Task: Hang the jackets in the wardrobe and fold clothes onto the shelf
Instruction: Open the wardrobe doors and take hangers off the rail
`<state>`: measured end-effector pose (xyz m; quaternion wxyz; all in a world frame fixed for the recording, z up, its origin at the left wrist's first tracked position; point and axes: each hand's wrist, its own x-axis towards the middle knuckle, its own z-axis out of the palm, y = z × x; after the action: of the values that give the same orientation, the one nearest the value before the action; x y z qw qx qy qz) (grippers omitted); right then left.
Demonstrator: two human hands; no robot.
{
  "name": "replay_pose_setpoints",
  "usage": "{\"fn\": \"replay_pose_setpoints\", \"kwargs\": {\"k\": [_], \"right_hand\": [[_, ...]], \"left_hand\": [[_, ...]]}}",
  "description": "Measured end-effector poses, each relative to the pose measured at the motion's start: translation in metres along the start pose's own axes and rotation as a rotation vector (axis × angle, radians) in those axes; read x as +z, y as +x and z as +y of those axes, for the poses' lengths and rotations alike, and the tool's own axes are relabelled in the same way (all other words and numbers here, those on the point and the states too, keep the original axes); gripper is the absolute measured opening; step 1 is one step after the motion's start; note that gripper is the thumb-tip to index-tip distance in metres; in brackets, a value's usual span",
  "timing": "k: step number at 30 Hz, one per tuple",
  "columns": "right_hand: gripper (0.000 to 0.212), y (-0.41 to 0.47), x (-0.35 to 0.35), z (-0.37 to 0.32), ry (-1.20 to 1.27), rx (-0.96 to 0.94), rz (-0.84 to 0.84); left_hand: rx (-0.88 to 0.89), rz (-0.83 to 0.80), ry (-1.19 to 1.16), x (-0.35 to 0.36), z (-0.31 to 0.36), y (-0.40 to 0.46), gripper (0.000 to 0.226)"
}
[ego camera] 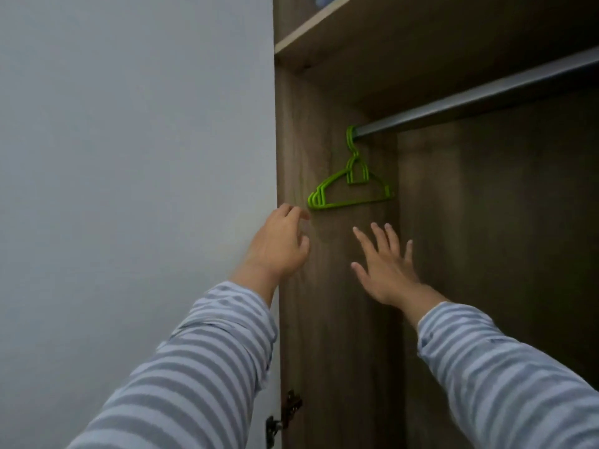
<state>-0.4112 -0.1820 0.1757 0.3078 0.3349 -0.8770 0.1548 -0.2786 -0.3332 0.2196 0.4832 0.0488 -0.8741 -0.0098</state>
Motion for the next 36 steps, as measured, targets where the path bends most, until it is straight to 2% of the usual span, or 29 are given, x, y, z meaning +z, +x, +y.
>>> {"fn": "replay_pose_setpoints", "kwargs": {"k": [5, 9, 11, 15, 19, 22, 24, 26, 28, 31, 34, 35, 36], "right_hand": [[0.073, 0.075, -0.002, 0.005, 0.052, 0.008, 0.064], [0.073, 0.121, -0.004, -0.006, 0.189, -0.011, 0.119], [0.069, 0.136, -0.001, -0.011, 0.237, -0.036, 0.132], [0.059, 0.153, 0.009, -0.01, 0.406, -0.015, 0.151], [0.04, 0.156, 0.003, 0.002, 0.617, 0.046, 0.277], [0.038, 0.148, -0.009, 0.011, 0.617, 0.109, 0.274], [0.035, 0.144, -0.014, 0.015, 0.614, 0.126, 0.272], [0.031, 0.142, -0.02, 0.018, 0.573, 0.161, 0.268], [0.028, 0.139, -0.027, 0.019, 0.476, 0.178, 0.229], [0.031, 0.136, -0.039, 0.015, 0.451, 0.239, 0.159], [0.071, 0.139, -0.055, 0.005, 0.507, 0.35, 0.117], [0.078, 0.142, -0.061, 0.0, 0.54, 0.364, 0.086], [0.072, 0.145, -0.067, -0.005, 0.606, 0.35, 0.05]], "left_hand": [[0.024, 0.112, -0.067, 0.025, 0.007, 0.073, 0.043], [-0.012, 0.216, 0.192, 0.031, 0.003, 0.116, 0.042], [-0.018, 0.281, 0.22, 0.031, 0.003, 0.126, 0.036], [-0.025, 0.228, 0.159, 0.038, 0.007, 0.141, 0.03], [-0.166, 0.082, -0.093, 0.05, 0.016, 0.162, 0.031], [-0.355, -0.092, -0.533, 0.066, 0.017, 0.177, 0.034], [-0.465, -0.144, -0.866, 0.074, 0.018, 0.179, 0.03], [-0.573, -0.184, -1.056, 0.078, 0.018, 0.177, 0.032], [-0.651, -0.24, -1.123, 0.081, 0.016, 0.175, 0.036], [-0.662, -0.304, -1.15, 0.084, 0.015, 0.17, 0.036], [-0.57, -0.225, -1.116, 0.09, 0.014, 0.173, 0.041], [-0.543, -0.201, -1.055, 0.093, 0.013, 0.175, 0.046], [-0.526, -0.187, -0.987, 0.095, 0.011, 0.176, 0.05]]}}
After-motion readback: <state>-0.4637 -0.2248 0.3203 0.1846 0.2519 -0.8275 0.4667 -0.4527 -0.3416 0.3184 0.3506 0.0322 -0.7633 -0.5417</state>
